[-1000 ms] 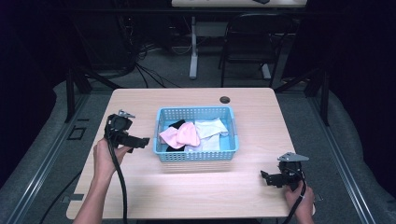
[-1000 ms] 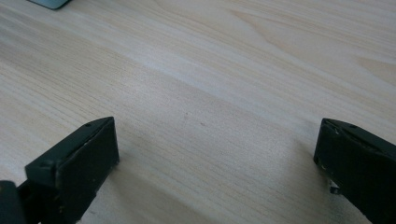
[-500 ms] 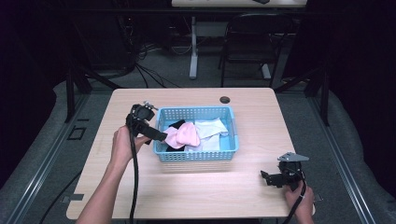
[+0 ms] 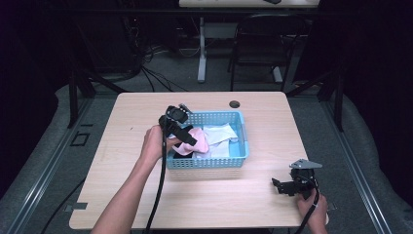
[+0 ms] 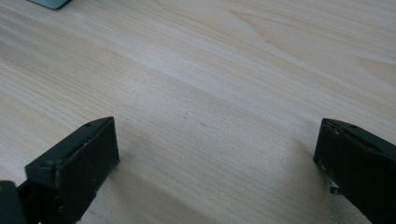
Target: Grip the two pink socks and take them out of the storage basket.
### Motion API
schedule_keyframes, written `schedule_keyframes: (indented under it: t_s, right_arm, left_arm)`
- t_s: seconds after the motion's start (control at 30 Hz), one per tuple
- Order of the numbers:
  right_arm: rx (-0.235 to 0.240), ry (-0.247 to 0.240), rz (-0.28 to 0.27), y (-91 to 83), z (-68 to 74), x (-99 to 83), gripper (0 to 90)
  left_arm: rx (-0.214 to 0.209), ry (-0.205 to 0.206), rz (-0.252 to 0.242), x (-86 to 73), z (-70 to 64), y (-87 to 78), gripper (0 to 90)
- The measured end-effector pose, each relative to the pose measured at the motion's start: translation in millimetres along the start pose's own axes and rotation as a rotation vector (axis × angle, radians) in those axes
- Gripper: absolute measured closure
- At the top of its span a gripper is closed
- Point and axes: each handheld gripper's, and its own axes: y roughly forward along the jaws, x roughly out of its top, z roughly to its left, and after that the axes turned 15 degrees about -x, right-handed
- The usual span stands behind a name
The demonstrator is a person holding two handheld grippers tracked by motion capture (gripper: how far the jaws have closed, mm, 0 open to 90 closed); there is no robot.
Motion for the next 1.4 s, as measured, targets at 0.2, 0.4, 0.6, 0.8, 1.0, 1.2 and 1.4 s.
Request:
schedule_keyframes:
  t_s: [0.2, 0.4, 0.6, 0.8, 1.0, 1.2, 1.4]
  right_arm:
    - [0.0, 0.0, 0.0, 0.0, 0.0, 0.0, 0.0]
    - [0.0, 0.0, 0.0, 0.0, 0.0, 0.0, 0.0]
    - [0.0, 0.0, 0.0, 0.0, 0.0, 0.0, 0.0]
    - [0.0, 0.001, 0.0, 0.0, 0.0, 0.0, 0.0]
    - [0.0, 0.0, 0.0, 0.0, 0.0, 0.0, 0.0]
    - [0.0, 0.001, -0.001, 0.0, 0.0, 0.0, 0.0]
    - [0.0, 0.0, 0.0, 0.0, 0.0, 0.0, 0.0]
  left_arm:
    - [-0.028, 0.004, 0.046, 13.3, 0.8, 25.5, 0.2]
    - [-0.028, -0.001, 0.094, 25.2, 1.4, 52.8, 2.6]
    - [-0.014, -0.013, 0.147, 30.9, 5.1, 70.7, 14.0]
    - [0.023, -0.034, 0.194, 33.6, 10.8, 86.1, 29.3]
    - [0.06, -0.001, 0.213, 35.3, 9.9, 89.5, 54.2]
    - [0.051, 0.036, 0.223, 36.7, 5.3, 86.2, 77.6]
    - [0.045, 0.055, 0.205, 37.6, 0.1, 74.4, 84.4]
